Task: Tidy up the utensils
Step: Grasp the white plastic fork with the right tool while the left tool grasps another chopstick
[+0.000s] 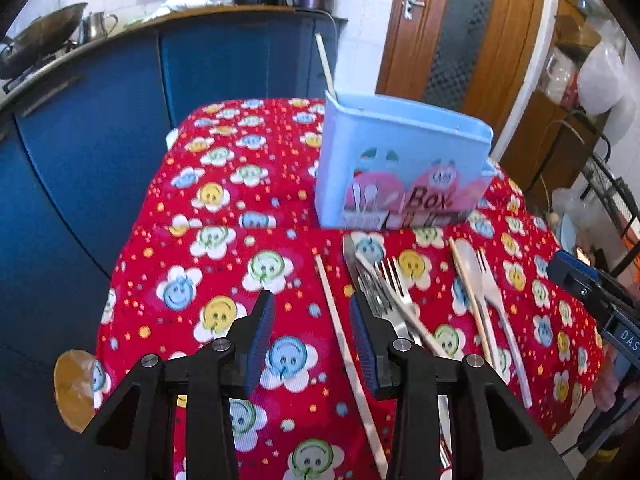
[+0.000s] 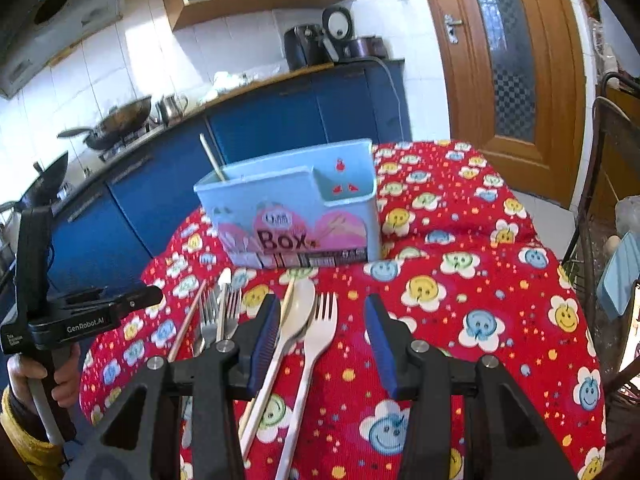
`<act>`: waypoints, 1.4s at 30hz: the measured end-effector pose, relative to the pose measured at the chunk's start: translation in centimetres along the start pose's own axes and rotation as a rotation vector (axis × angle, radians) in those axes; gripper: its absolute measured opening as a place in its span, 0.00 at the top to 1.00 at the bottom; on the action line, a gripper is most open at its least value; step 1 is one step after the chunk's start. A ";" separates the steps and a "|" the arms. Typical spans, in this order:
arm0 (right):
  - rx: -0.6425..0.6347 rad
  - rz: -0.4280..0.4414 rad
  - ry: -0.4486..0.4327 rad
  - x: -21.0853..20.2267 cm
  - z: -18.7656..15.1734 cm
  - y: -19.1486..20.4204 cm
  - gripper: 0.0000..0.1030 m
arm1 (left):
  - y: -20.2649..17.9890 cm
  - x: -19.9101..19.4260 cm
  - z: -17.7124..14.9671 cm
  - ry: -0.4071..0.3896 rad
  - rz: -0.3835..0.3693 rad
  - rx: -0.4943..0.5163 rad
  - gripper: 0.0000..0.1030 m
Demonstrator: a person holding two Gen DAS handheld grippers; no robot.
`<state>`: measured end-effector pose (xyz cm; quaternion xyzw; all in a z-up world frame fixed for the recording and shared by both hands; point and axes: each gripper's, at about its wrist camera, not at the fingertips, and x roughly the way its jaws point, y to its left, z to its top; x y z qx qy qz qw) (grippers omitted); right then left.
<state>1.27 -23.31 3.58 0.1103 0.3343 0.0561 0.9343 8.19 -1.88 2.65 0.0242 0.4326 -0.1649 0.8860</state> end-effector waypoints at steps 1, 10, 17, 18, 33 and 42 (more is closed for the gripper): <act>-0.006 -0.002 0.020 0.2 -0.1 0.1 0.54 | 0.0 0.1 -0.2 0.012 -0.005 0.002 0.62; -0.014 0.002 0.224 2.9 -1.0 0.2 0.54 | 0.1 2.1 -0.7 0.122 -0.001 -0.003 0.62; -0.009 0.004 0.376 5.4 -0.9 0.1 0.54 | 0.2 3.7 -0.5 0.214 0.010 0.010 0.62; -0.012 0.004 0.396 5.8 -0.9 0.1 0.54 | 0.2 3.8 -0.4 0.219 0.009 0.013 0.62; -0.082 -0.047 0.574 8.5 0.5 1.1 0.58 | -0.6 5.7 1.3 0.362 -0.053 0.006 0.75; -0.061 -0.063 0.638 9.8 1.6 1.0 0.69 | -0.2 6.8 2.8 0.440 -0.075 -0.007 0.75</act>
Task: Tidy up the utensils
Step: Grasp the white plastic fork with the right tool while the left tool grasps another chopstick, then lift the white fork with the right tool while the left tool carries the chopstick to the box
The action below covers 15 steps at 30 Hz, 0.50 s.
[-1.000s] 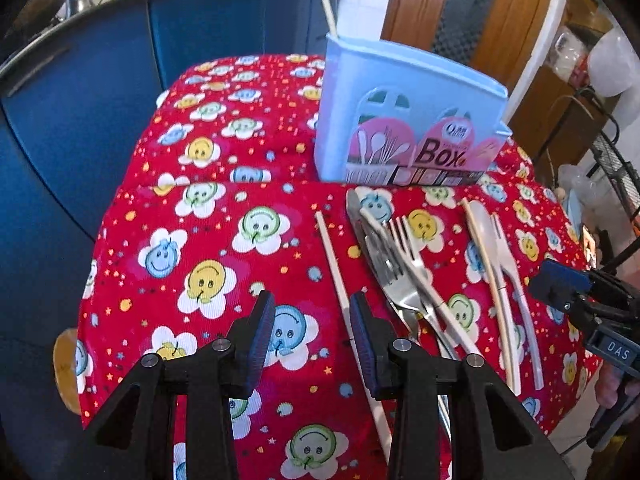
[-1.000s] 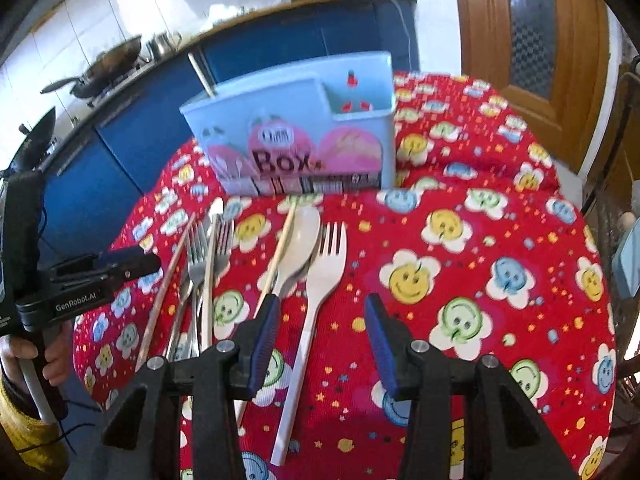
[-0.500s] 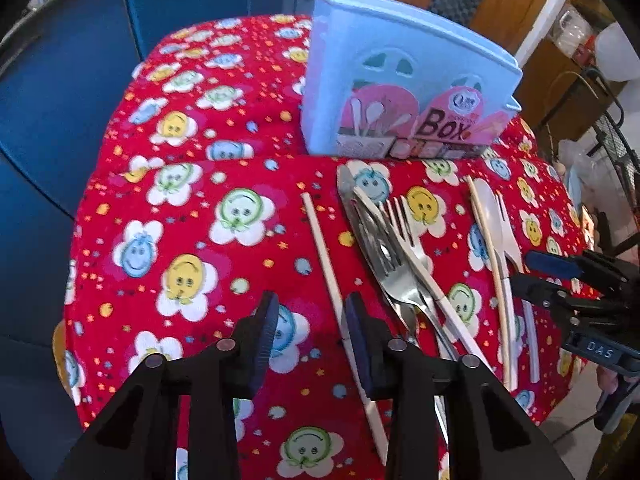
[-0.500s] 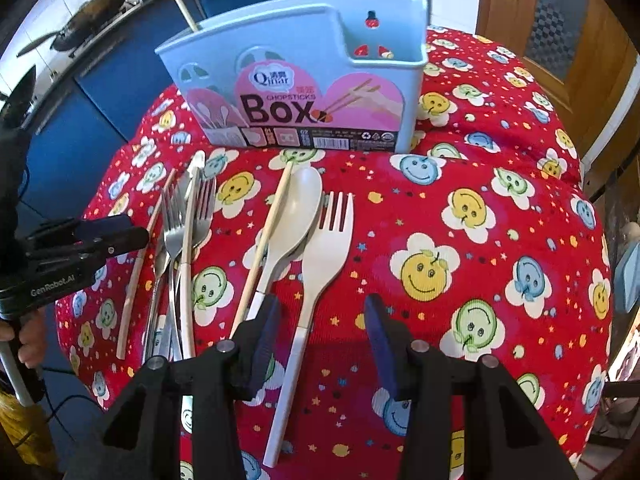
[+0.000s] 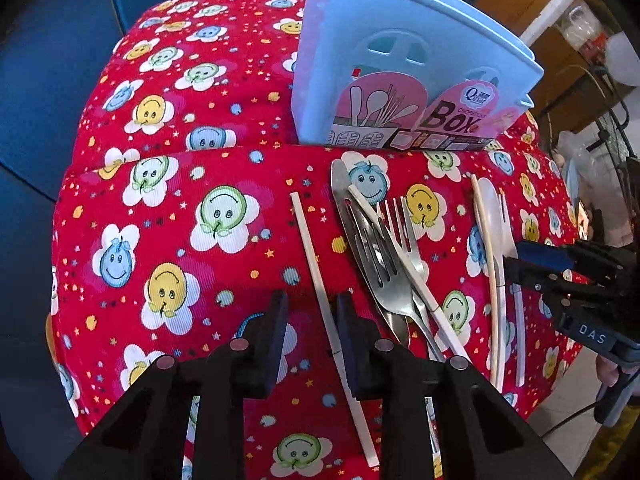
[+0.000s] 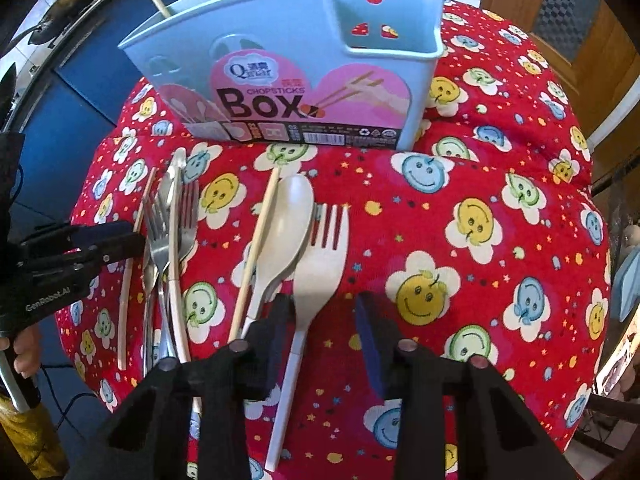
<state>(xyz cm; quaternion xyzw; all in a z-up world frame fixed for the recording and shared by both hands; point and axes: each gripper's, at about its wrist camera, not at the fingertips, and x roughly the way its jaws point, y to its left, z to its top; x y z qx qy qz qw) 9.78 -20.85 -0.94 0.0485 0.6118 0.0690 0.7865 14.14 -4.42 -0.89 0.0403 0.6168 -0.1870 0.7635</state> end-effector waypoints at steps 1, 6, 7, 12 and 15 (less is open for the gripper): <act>0.003 -0.004 -0.001 0.0 0.0 -0.1 0.71 | 0.0 0.0 0.1 0.002 0.002 0.001 0.75; 0.019 -0.005 -0.022 -0.1 0.0 -0.4 0.78 | -0.4 0.1 0.4 -0.008 0.025 0.013 0.86; 0.027 -0.001 -0.027 -0.1 -0.1 -0.6 0.78 | -0.3 0.1 0.5 -0.011 0.015 0.005 0.91; 0.072 0.046 -0.069 -0.7 -0.7 -1.6 0.81 | 1.0 -0.1 -0.5 -0.038 -0.059 -0.054 0.96; 0.097 0.089 -0.108 -1.4 -1.6 -2.4 0.81 | 1.8 -0.7 -1.6 -0.083 -0.106 -0.085 0.96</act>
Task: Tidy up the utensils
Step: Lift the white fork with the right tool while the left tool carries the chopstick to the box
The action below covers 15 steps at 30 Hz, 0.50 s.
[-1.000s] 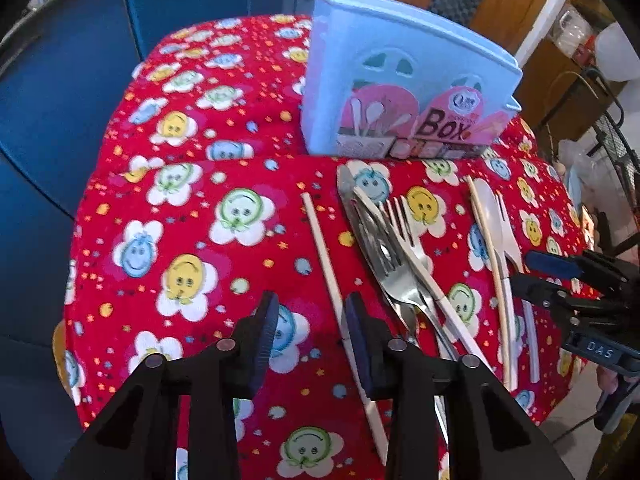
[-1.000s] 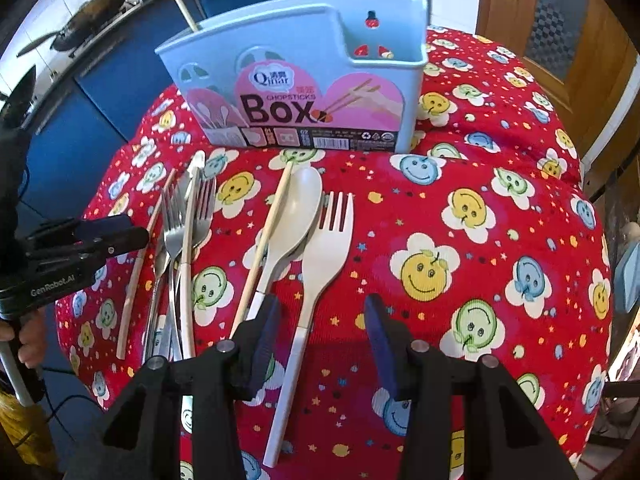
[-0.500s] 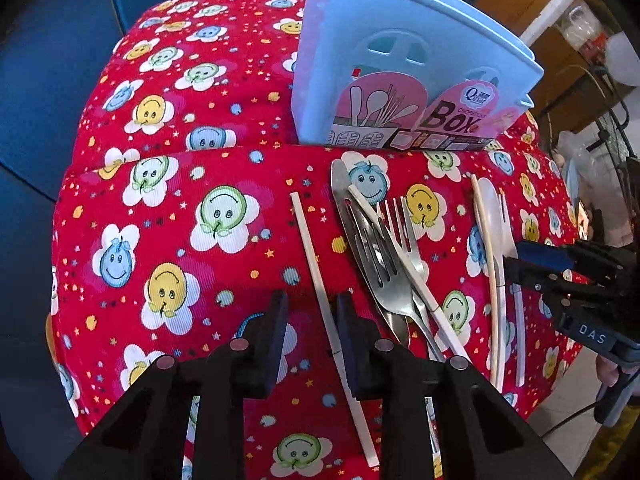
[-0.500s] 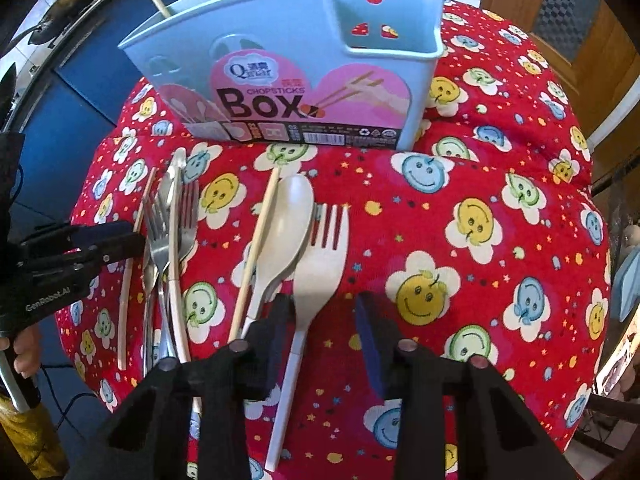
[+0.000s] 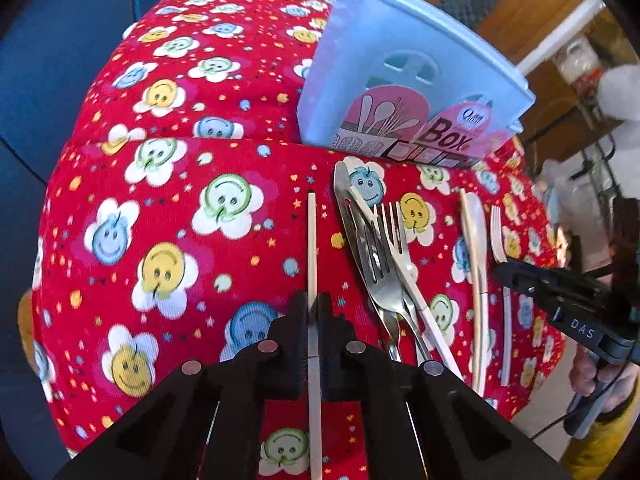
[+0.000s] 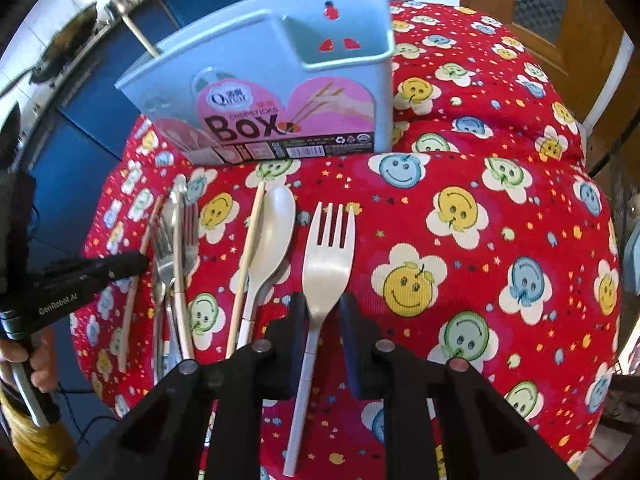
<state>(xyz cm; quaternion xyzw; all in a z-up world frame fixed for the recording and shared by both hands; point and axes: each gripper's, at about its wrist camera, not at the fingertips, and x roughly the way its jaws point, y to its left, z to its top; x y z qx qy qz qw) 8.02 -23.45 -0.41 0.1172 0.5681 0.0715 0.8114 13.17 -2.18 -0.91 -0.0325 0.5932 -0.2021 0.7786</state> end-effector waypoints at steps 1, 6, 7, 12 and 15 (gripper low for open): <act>0.003 0.011 -0.017 -0.3 -0.2 -0.1 0.81 | 0.1 -0.4 -0.4 -0.025 -0.006 0.002 0.96; 0.012 0.062 -0.118 -2.1 -1.3 -0.6 0.82 | -0.3 -2.9 -2.6 -0.159 -0.049 0.011 0.96; 0.011 0.072 -0.144 -2.5 -1.4 -0.6 0.82 | -0.5 -3.5 -2.9 -0.198 -0.052 0.015 0.96; 0.005 0.108 -0.277 -4.4 -2.2 -0.4 0.82 | -1.5 -5.8 -3.6 -0.357 -0.067 0.041 0.96; -0.003 0.104 -0.369 -5.3 -2.6 0.2 0.82 | -2.2 -6.6 -3.4 -0.422 -0.088 0.043 0.96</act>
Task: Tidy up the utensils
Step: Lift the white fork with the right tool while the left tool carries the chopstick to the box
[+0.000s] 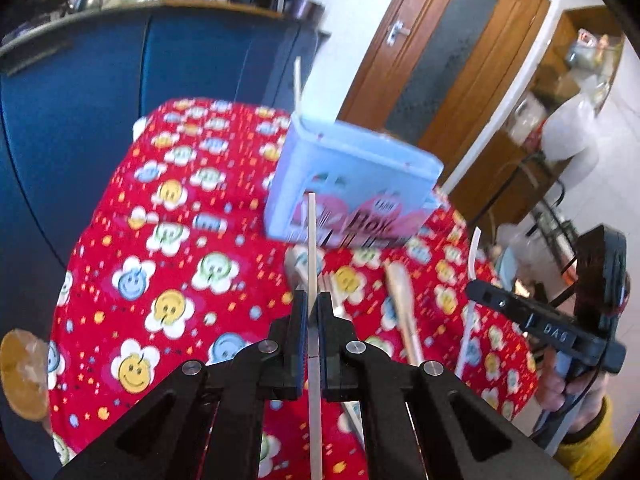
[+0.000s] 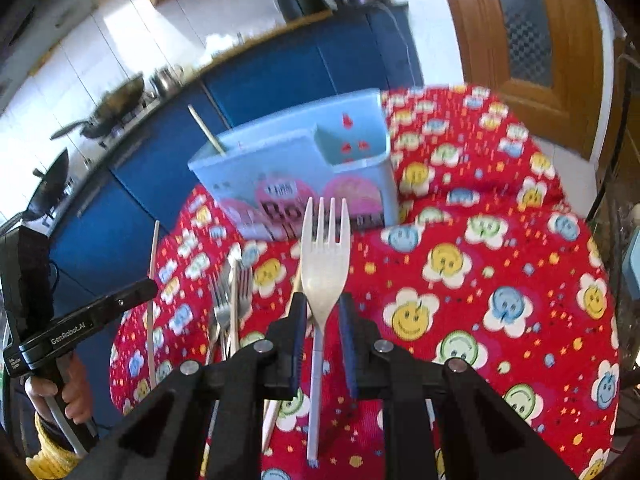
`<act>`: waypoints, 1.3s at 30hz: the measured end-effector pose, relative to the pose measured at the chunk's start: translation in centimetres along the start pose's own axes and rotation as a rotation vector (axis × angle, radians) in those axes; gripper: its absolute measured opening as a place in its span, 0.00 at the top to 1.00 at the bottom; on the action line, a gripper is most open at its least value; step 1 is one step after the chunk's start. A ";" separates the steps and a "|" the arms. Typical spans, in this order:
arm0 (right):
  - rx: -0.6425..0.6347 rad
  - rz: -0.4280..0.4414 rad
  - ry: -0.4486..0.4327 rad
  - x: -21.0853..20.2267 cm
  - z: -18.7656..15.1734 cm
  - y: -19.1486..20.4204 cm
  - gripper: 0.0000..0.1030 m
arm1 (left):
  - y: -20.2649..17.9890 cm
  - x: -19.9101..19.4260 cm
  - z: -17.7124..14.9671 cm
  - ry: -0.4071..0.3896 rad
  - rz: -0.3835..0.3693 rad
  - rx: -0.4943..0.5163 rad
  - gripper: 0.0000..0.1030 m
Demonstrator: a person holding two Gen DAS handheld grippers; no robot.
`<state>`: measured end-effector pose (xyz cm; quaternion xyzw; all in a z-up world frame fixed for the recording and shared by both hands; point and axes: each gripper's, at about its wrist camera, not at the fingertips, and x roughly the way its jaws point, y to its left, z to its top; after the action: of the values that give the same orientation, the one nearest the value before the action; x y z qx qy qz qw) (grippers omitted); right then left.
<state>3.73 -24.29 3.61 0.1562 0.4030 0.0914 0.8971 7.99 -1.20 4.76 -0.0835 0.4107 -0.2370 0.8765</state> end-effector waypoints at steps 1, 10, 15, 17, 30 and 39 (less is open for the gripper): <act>-0.006 -0.007 -0.029 -0.3 0.0 0.2 0.82 | -0.3 -0.2 0.2 -0.021 0.000 0.005 0.96; -0.096 -0.058 -0.255 -3.5 1.3 1.5 0.83 | -1.7 -0.6 3.4 -0.148 -0.005 0.014 0.96; -0.139 -0.082 -0.338 -4.7 2.7 2.2 0.84 | -2.4 -0.8 6.2 -0.220 -0.003 0.001 0.96; -0.151 -0.089 -0.359 -5.0 3.3 2.3 0.84 | -2.8 -1.0 7.4 -0.261 0.010 0.004 0.96; -0.154 -0.089 -0.432 -4.7 7.6 1.7 0.85 | -4.1 0.5 13.3 -0.474 0.065 0.009 0.96; -0.150 -0.077 -0.446 -2.8 10.4 1.3 0.85 | -3.4 3.5 14.3 -0.542 0.147 0.013 0.96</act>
<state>9.68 -26.00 12.54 0.0900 0.1929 0.0499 0.9758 19.55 -6.52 12.81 -0.1081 0.1649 -0.1444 0.9697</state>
